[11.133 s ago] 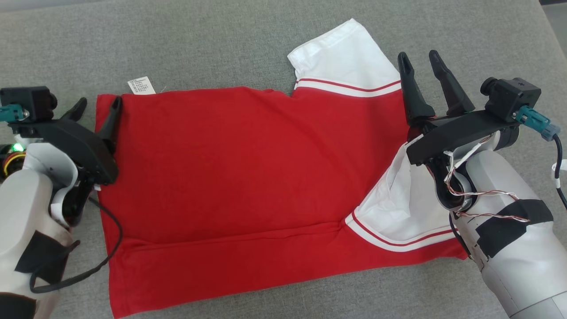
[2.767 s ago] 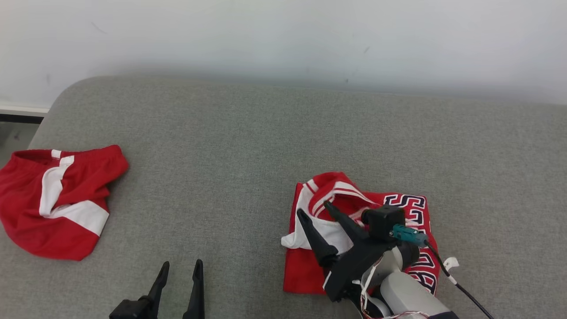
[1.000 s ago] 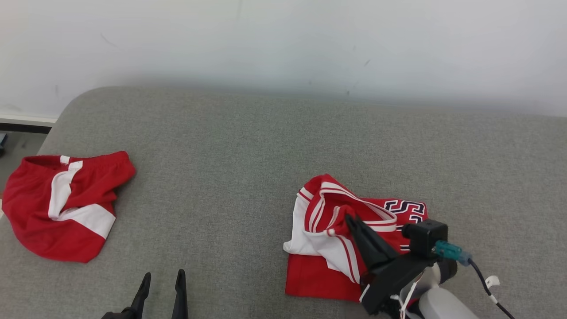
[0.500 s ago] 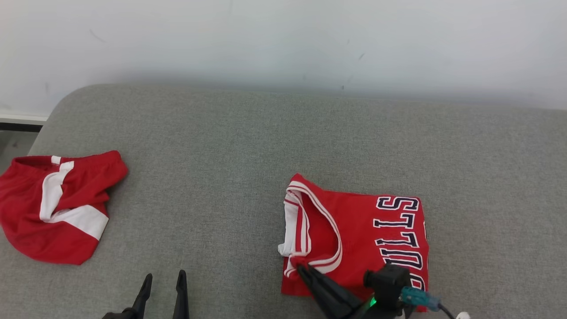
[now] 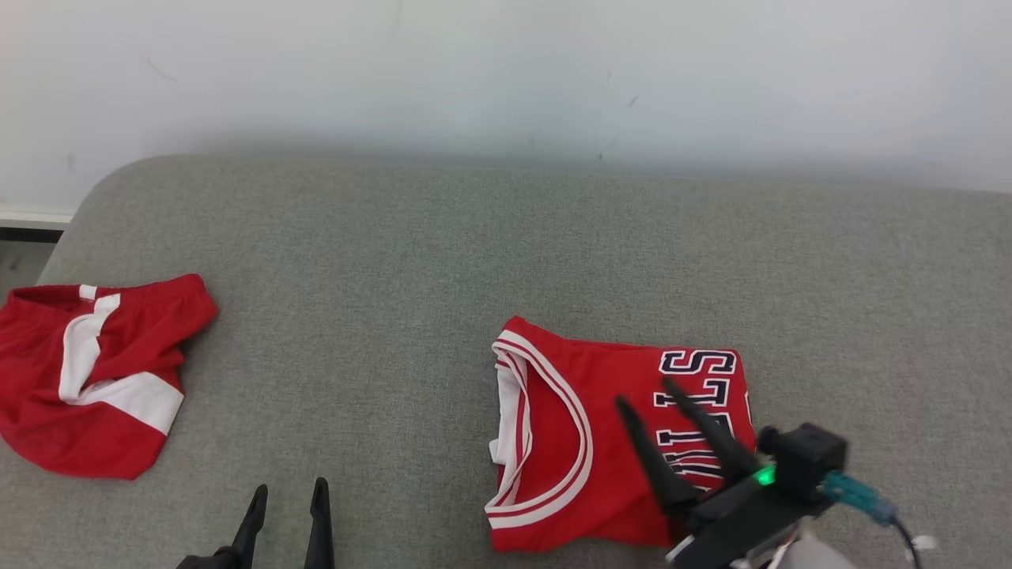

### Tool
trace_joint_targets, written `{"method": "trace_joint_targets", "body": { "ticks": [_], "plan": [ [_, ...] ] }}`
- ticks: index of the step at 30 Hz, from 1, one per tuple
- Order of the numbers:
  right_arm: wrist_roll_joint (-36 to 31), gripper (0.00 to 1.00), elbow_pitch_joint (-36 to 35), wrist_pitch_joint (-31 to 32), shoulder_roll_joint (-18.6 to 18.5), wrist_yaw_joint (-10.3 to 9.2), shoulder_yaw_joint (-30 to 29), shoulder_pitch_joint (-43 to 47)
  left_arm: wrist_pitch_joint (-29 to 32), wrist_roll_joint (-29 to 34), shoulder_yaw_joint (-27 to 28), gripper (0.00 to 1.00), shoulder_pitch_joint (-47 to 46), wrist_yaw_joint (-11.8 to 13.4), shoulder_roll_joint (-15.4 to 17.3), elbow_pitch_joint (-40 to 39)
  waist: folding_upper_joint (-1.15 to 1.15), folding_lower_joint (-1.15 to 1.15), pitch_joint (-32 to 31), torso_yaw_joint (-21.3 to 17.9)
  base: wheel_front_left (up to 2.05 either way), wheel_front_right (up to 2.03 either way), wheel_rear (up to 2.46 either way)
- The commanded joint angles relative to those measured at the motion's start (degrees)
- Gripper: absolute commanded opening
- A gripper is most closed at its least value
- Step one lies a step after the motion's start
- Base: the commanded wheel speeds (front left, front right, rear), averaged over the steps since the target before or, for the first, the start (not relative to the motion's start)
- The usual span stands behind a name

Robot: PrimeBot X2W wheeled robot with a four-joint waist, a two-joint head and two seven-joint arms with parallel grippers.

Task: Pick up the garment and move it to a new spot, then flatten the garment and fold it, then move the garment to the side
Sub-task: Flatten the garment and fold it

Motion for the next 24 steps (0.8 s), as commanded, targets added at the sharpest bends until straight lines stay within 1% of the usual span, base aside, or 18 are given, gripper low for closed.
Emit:
{"method": "trace_joint_targets", "body": {
  "ticks": [1, 7, 8, 9, 10, 11, 12, 13, 14, 15, 19, 24],
  "plan": [
    [-2.3, 1.0, 0.6, -0.4, 0.1, -0.09, -2.6, 1.5, -0.2, 0.1, 0.1, 1.0, 0.1, 0.2, 0.0, -0.3, 0.0, 0.0, -0.1, 0.0, 0.0, 0.0, 0.0],
    [-9.0, 1.0, -0.4, -0.6, 3.4, -0.09, -16.8, 6.4, -0.2, 0.7, 0.4, 1.0, 0.4, 0.6, 0.0, -1.2, 0.0, 0.0, -0.3, -0.1, 0.0, 0.0, 0.0],
    [-10.2, 0.98, -0.7, -0.6, 3.9, -0.09, -18.8, 7.6, -0.2, 0.8, 0.5, 1.0, 0.5, 0.7, 0.0, -1.3, 0.0, 0.0, -0.3, -0.1, 0.0, 0.0, 0.0],
    [-10.2, 0.98, -0.7, -0.6, 3.9, -0.09, -18.8, 7.6, -0.2, 0.8, 0.5, 1.0, 0.5, 0.7, 0.0, -1.3, 0.0, 0.0, -0.3, -0.1, 0.0, 0.0, 0.0],
    [-12.1, 0.75, -1.2, -0.6, 5.0, -0.09, -21.8, 9.2, -0.2, 1.0, 0.7, 1.0, 0.8, 0.7, 0.0, -1.7, 0.0, 0.0, -0.4, -0.3, 0.0, 0.0, 0.0],
    [-13.0, 0.49, -1.2, -0.6, 5.5, -0.09, -23.1, 9.9, -0.2, 1.0, 0.8, 1.0, 0.9, 0.8, 0.0, -1.8, 0.0, 0.0, -0.5, -0.3, 0.0, 0.0, 0.0],
    [-13.0, 0.49, -1.2, -0.6, 5.5, -0.09, -23.1, 9.9, -0.2, 1.0, 0.8, 1.0, 0.9, 0.8, 0.0, -1.8, 0.0, 0.0, -0.5, -0.3, 0.0, 0.0, 0.0],
    [-13.6, 0.38, -1.3, -0.6, 6.0, -0.09, -24.1, 10.6, -0.2, 1.1, 1.0, 1.0, 1.0, 0.8, 0.0, -1.9, 0.0, 0.0, -0.5, -0.4, 0.0, 0.0, 0.0],
    [-14.1, 0.11, -1.2, -0.6, 6.3, -0.09, -25.1, 11.2, -0.2, 1.1, 1.2, 1.0, 1.2, 0.8, 0.0, -2.1, 0.0, 0.0, -0.6, -0.4, 0.0, 0.0, 0.0],
    [-14.7, 0.0, -1.0, -0.6, 6.6, -0.09, -25.8, 11.7, -0.2, 1.2, 1.3, 1.0, 1.3, 0.8, 0.0, -2.2, 0.0, 0.0, -0.6, -0.5, 0.0, 0.0, 0.0],
    [-16.7, 0.0, 0.7, -0.6, 7.3, -0.09, -26.4, 12.6, -0.2, 1.4, 1.6, 1.0, 1.4, 0.8, 0.0, -2.4, 0.0, 0.0, -0.4, -0.8, 0.0, 0.0, 0.0],
    [-18.1, 0.0, 6.2, -0.6, 7.1, -0.09, -25.2, 10.4, -0.2, 1.5, 1.7, 1.0, 0.9, 0.6, 0.0, -2.5, 0.0, 0.0, -0.3, -1.0, 0.0, 0.0, 0.0]
  ]
}}
